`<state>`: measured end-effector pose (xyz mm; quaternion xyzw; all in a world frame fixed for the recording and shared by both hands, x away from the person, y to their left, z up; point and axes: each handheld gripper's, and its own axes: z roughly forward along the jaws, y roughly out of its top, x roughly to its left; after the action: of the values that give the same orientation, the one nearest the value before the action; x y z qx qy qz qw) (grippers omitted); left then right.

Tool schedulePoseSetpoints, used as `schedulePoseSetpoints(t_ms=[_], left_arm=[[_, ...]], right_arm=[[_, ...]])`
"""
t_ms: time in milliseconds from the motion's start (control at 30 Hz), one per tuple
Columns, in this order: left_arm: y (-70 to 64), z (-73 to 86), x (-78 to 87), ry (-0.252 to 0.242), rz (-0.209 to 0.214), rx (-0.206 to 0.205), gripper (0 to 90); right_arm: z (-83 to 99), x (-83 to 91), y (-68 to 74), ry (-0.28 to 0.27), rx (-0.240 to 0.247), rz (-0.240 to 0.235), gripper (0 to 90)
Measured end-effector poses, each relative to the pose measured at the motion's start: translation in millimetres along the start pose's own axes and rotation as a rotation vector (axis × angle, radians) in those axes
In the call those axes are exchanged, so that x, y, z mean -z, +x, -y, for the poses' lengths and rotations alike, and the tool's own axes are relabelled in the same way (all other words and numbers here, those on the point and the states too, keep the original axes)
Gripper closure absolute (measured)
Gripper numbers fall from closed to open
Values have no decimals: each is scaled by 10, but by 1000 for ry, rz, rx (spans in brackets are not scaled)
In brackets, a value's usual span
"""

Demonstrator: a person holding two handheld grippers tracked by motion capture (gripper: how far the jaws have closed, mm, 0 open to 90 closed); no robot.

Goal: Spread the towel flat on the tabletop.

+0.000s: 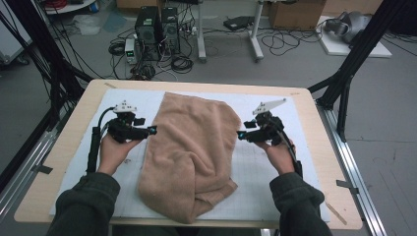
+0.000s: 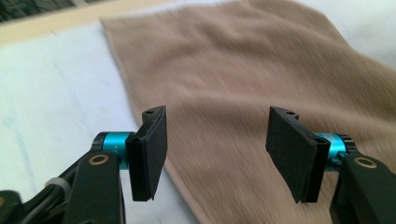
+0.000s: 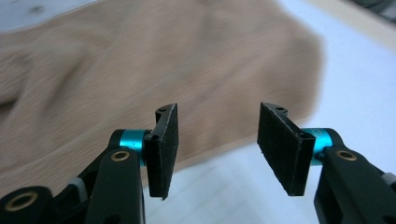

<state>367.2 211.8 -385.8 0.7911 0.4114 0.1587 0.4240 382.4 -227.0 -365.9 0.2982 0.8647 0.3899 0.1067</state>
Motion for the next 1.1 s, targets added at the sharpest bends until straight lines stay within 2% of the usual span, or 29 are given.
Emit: schedulePoseSetpoints(t_ms=[133, 267, 333, 400, 467, 600, 700, 800, 833, 867, 967, 1100], left_arm=[[-143, 223, 66, -1, 30, -36, 370], [-280, 398, 126, 25, 57, -81, 361], [-349, 485, 164, 30, 77, -94, 360], [-406, 581, 182, 33, 99, -96, 363], [-438, 659, 160, 62, 108, -111, 373], [-437, 772, 63, 131, 157, -102, 513], [-443, 792, 49, 113, 146, -97, 594], [-438, 781, 40, 112, 157, -93, 723], [-440, 775, 38, 115, 171, -86, 782], [-449, 768, 38, 117, 165, -90, 815], [-447, 757, 52, 107, 155, -93, 848], [-388, 715, 70, 65, 130, -46, 855]], right_arm=[[190, -87, 245, 11, 29, -64, 477], [342, -127, 470, 2, 66, -112, 486], [402, -156, 567, -4, 74, -151, 487], [449, -201, 668, 22, 110, -154, 494], [476, -267, 714, 50, 124, -149, 501], [490, -414, 723, 86, 118, -166, 544], [496, -523, 729, 124, 117, -170, 617], [480, -548, 734, 121, 137, -172, 751], [476, -547, 720, 118, 125, -184, 797], [471, -536, 701, 117, 114, -190, 825], [467, -464, 644, 100, 104, -182, 834], [436, -321, 537, 92, 100, -116, 838]])
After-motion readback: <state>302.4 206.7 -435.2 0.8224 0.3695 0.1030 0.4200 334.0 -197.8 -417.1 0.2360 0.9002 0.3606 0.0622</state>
